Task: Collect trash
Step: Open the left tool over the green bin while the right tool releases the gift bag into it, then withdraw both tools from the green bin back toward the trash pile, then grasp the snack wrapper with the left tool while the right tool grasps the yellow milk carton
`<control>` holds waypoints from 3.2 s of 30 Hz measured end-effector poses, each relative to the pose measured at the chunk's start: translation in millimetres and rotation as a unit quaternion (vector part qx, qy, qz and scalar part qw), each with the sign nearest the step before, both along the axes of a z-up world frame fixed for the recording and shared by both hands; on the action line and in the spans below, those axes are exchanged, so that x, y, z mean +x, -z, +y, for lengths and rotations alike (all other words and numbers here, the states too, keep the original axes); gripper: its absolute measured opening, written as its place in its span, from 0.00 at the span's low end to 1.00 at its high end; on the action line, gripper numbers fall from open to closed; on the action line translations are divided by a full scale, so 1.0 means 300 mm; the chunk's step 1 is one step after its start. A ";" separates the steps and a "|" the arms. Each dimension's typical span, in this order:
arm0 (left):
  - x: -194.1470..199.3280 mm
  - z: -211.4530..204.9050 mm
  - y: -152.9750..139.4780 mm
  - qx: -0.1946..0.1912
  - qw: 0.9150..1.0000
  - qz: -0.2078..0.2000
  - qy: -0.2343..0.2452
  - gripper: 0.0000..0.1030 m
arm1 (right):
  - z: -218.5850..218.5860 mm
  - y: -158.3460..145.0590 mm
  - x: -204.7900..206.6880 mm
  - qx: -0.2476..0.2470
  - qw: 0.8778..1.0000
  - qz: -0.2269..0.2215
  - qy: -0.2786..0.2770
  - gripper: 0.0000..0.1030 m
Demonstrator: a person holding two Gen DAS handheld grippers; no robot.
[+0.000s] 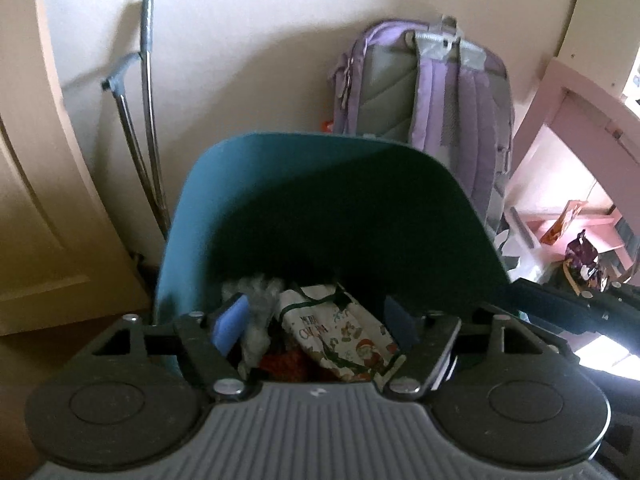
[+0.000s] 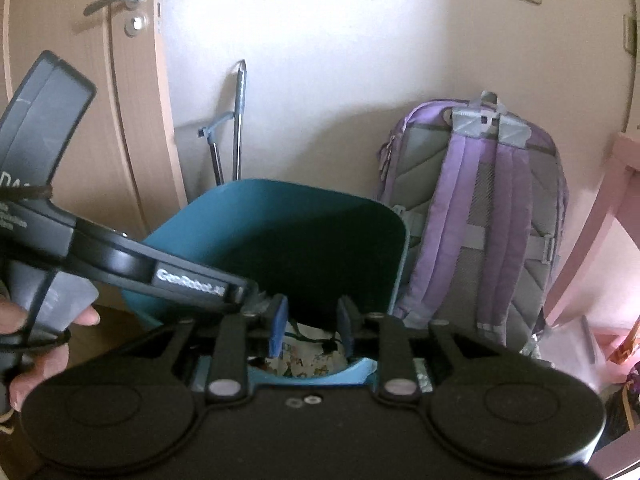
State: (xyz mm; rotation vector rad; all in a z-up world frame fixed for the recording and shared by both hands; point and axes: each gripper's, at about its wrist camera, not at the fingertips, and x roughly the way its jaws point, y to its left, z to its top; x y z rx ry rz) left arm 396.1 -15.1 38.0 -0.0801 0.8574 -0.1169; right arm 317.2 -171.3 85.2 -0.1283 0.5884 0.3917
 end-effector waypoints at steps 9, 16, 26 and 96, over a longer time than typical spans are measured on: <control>-0.178 0.007 -0.123 0.002 0.999 -0.037 -0.005 0.76 | -0.035 -0.071 -0.140 0.020 1.000 -0.018 0.000 0.36; -0.340 0.015 -0.200 0.000 0.998 -0.066 -0.009 0.76 | -0.067 -0.144 -0.299 0.035 0.998 -0.040 -0.012 0.44; -0.568 0.044 -0.224 -0.011 0.996 -0.092 -0.015 0.87 | -0.079 -0.134 -0.474 0.045 0.998 -0.043 -0.033 0.48; -0.228 0.504 1.984 -0.054 0.964 0.258 -0.032 0.95 | 0.425 1.929 -0.378 -0.297 0.830 0.294 -0.370 0.56</control>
